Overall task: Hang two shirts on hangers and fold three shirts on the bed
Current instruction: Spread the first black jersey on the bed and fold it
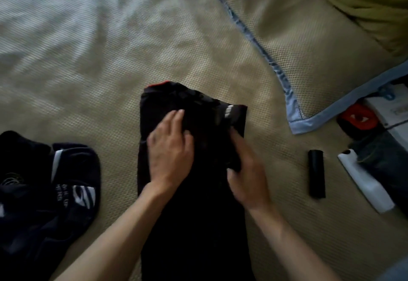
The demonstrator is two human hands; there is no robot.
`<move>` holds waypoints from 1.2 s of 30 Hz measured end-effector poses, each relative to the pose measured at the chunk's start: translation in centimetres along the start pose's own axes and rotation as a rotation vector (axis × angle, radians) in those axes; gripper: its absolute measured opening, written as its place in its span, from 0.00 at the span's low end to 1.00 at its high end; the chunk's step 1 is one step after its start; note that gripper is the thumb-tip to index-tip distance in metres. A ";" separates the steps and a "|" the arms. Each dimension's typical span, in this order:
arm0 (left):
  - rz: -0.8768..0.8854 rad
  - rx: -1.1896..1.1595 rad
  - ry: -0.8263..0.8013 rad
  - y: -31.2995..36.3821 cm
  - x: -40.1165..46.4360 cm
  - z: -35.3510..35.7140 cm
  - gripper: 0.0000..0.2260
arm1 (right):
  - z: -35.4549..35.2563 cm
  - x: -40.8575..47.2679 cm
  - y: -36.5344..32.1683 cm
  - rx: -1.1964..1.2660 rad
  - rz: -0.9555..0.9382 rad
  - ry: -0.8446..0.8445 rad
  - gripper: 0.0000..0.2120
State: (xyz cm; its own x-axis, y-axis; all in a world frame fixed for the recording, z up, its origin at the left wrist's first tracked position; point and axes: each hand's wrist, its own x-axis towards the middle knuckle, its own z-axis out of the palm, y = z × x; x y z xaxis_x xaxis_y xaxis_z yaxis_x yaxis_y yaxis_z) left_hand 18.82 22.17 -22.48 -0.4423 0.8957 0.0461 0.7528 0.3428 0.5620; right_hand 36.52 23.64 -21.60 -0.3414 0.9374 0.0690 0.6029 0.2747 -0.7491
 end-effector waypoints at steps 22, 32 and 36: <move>-0.325 -1.052 -0.212 -2.8 13.7 -13.6 0.18 | -2.6 15.4 -5.5 0.524 0.472 -0.215 0.23; 0.863 -0.059 -0.586 -4.5 -11.7 -20.2 0.06 | -9.9 -5.8 -5.4 -0.143 -0.287 -0.478 0.15; 0.932 0.244 -0.927 -8.4 -23.9 -15.8 0.10 | -10.7 -17.0 -1.3 -0.414 -0.158 -1.177 0.31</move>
State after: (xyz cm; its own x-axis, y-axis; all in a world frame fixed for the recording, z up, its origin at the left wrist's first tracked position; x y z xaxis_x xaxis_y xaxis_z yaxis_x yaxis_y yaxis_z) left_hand 15.37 -6.63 -15.21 0.7001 0.6482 -0.2995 0.7008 -0.5435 0.4620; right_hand 49.25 9.68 -14.77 -0.7367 0.1880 -0.6496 0.6049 0.6127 -0.5087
